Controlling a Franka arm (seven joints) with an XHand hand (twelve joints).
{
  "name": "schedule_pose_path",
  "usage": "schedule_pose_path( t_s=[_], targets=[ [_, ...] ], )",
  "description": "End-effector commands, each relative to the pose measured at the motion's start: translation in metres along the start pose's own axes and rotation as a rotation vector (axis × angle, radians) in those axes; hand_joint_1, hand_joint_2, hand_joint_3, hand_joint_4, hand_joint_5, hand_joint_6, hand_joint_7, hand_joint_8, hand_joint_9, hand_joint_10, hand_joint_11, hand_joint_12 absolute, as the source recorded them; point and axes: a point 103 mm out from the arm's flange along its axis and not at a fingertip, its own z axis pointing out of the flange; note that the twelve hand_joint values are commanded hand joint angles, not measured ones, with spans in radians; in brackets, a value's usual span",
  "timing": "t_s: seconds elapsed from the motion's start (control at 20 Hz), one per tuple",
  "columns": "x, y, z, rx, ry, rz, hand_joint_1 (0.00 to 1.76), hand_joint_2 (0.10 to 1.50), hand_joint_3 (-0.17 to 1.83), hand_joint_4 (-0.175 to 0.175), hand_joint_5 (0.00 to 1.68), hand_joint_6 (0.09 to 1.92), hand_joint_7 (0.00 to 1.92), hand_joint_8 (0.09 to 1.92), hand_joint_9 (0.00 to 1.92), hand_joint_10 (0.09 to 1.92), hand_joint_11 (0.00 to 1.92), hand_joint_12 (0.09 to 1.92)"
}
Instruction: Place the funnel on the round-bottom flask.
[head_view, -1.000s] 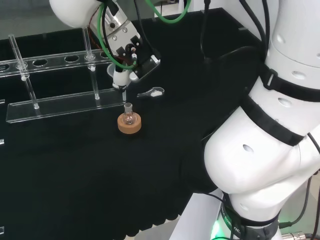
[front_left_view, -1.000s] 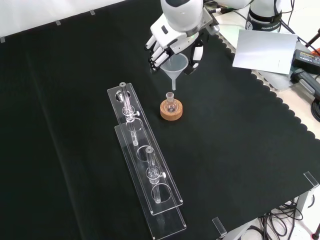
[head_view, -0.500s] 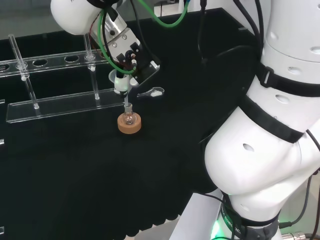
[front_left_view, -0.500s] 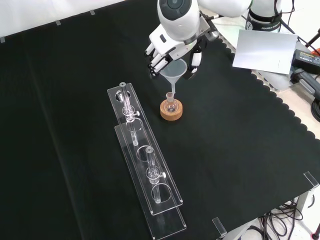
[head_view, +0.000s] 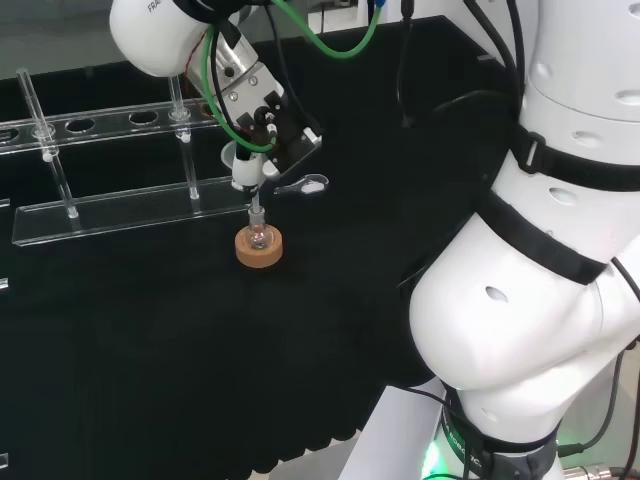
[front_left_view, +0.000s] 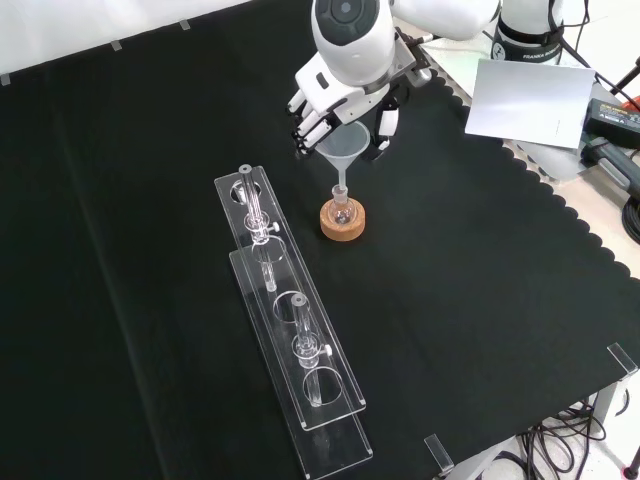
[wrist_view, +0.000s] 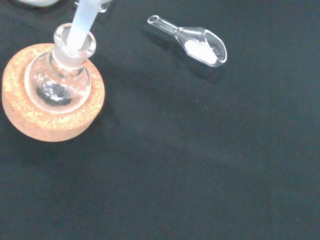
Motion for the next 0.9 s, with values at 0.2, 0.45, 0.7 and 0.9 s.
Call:
schedule_pose_path(
  t_s=[0.2, 0.45, 0.7, 0.9],
  targets=[
    [-0.001, 0.007, 0.010, 0.004, 0.001, 0.008, 0.74, 0.69, 0.56, -0.058, 0.41, 0.41, 0.51, 0.76, 0.86, 0.56, 0.57, 1.25],
    [0.002, 0.013, 0.016, 0.019, 0.006, -0.002, 0.75, 0.69, 0.56, -0.059, 0.41, 0.41, 0.51, 0.76, 0.85, 0.56, 0.57, 1.25],
    [0.013, 0.015, 0.015, 0.035, -0.012, -0.004, 0.75, 0.69, 0.56, -0.059, 0.41, 0.40, 0.50, 0.76, 0.83, 0.56, 0.57, 1.25],
    [0.019, 0.017, 0.017, 0.050, -0.020, -0.002, 0.74, 0.69, 0.57, -0.059, 0.40, 0.40, 0.49, 0.76, 0.80, 0.56, 0.56, 1.25]
  ],
)
